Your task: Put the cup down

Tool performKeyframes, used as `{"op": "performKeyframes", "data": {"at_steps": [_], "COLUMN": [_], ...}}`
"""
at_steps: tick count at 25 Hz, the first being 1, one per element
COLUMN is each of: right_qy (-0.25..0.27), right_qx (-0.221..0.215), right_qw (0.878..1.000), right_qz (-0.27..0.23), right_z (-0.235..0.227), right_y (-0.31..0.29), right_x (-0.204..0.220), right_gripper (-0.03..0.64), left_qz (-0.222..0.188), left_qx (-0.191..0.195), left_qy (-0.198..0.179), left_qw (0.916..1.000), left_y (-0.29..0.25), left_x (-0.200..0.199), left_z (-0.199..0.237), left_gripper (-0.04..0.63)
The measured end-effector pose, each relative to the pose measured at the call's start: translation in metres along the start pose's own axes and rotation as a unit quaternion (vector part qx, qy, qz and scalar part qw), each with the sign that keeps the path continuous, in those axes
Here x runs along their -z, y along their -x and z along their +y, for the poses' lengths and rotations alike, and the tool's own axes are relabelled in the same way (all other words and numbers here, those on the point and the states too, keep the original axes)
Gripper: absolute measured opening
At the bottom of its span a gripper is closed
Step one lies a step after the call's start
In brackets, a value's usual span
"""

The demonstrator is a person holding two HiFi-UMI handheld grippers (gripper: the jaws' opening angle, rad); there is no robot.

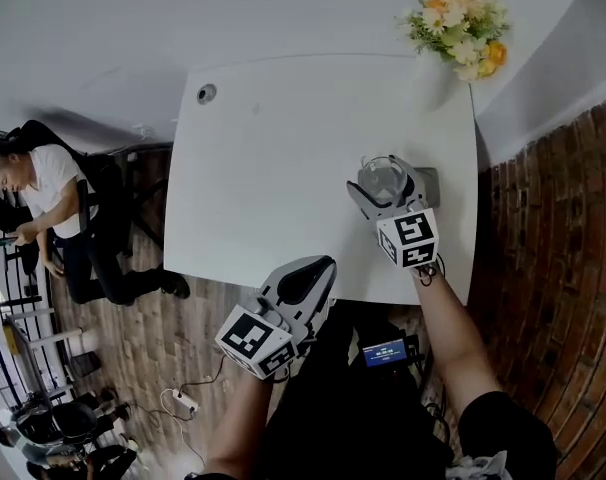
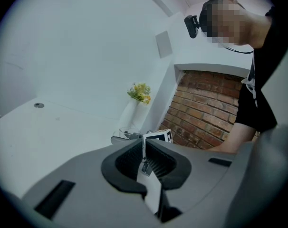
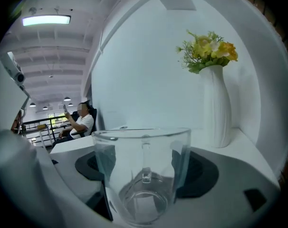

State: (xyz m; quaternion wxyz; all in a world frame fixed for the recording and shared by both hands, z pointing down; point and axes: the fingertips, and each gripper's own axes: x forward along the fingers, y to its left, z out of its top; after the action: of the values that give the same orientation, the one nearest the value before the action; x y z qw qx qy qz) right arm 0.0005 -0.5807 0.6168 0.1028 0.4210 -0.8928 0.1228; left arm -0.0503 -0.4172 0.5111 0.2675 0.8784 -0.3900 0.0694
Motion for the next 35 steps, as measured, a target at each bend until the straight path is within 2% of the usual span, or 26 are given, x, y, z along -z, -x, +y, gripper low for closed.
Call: {"op": "performKeyframes", "data": {"at_steps": [7,18,28,35], "right_qy": [0.013,0.058,0.105,0.098], "right_qx": [0.005,0.007,0.006,0.012], "right_qw": [1.0,0.998,0.993,0.993], "right_qz": [-0.001,0.006,0.054,0.07], "right_z": [-0.005,0.0,0.001,-0.002], "right_y": [-0.021,-0.009,-0.002,0.021], "right_x": [0.002,0.012,0.018,0.014], "right_gripper": [0.416,0.417,0.417,0.417], "left_qz": [-0.002,0.001,-0.007,-0.018], "left_qx": [-0.009,0.004,0.004,-0.001], "left_qy": [0.016,0.013,0.003,0.001], "left_qw": [0.9998,0.9999,1.0,0.9998], "left_y": [0.002,-0.006,0.0,0.011], "left_x": [0.002,-0.004,-0.006,-0.005], "left_z": [0.009,0.009,0.002,-0.002], "left_gripper": [0.028,0.028,0.028,0.028]}}
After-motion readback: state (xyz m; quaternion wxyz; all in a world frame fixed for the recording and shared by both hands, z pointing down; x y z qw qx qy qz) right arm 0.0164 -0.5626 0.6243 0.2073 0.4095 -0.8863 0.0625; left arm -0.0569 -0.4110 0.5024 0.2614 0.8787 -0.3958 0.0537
